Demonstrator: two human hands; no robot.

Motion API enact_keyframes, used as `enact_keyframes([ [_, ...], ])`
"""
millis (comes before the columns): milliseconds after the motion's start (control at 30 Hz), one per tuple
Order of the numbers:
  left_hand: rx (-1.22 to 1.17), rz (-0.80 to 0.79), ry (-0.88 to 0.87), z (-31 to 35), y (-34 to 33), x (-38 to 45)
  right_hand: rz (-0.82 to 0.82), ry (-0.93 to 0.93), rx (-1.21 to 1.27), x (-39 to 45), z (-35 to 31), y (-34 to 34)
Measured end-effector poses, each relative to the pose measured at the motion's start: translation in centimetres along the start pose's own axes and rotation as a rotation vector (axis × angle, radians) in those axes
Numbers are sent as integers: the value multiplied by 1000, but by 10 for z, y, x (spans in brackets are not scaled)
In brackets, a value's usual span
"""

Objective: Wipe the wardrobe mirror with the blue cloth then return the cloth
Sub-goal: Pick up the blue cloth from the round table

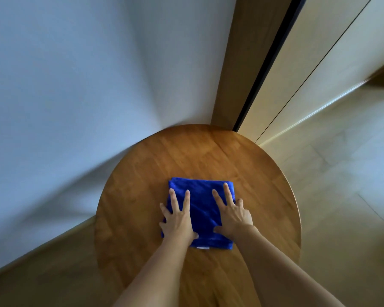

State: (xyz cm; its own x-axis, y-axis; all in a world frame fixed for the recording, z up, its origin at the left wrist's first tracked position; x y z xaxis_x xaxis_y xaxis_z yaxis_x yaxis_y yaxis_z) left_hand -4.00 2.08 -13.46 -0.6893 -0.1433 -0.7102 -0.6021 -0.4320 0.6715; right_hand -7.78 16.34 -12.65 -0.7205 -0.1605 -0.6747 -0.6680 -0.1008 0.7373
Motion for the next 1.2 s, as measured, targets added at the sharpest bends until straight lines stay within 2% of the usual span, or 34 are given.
enact_keyframes([
  [200, 48, 65, 31, 3, -6, 8, 59, 26, -47, 7, -8, -2],
  [333, 69, 166, 48, 11, -4, 6, 133, 41, -81, 8, -18, 5],
  [467, 53, 197, 57, 9, 1, -4, 119, 53, -82, -1, -29, 9],
  [733, 134, 249, 101, -11, 41, -48, 205, 164, -198, -32, -60, 55],
  [800, 72, 261, 108, -20, 50, -64, 217, 200, -214, -44, -73, 67],
  [933, -252, 303, 172, -46, 68, -97, 194, 260, -209, -67, -103, 82],
  [1067, -317, 413, 216, -75, 84, -136, 117, 357, -210, -93, -141, 92],
  [1200, -358, 497, 325, -118, 93, -187, 120, 511, -251, -127, -193, 97],
])
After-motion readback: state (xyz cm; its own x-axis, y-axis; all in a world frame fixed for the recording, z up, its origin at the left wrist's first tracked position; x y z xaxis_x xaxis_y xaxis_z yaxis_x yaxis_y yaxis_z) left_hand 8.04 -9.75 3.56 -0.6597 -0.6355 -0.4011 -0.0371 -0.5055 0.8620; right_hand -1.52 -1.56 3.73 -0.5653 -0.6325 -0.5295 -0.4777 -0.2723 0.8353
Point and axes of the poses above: each hand's wrist, its own x-axis towards the middle knuckle, its own y-axis out of the back of the hand, z = x × y, the point moved 4 cm from there along x, towards the middle knuckle, and after that the axes turned 3 degrees about -y, right-handed, at the moved point
